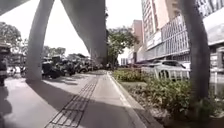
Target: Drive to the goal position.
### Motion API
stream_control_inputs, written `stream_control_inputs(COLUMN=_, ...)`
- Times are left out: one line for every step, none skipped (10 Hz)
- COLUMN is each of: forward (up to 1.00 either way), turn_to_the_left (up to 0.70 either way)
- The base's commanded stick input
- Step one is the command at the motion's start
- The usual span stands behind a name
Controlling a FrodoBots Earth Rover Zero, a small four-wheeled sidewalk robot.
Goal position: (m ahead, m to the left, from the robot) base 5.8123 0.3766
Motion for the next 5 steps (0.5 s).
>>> stream_control_inputs(forward=0.45, turn_to_the_left=0.0)
stream_control_inputs(forward=0.45, turn_to_the_left=0.0)
stream_control_inputs(forward=0.45, turn_to_the_left=0.0)
stream_control_inputs(forward=0.45, turn_to_the_left=0.0)
stream_control_inputs(forward=0.45, turn_to_the_left=0.0)
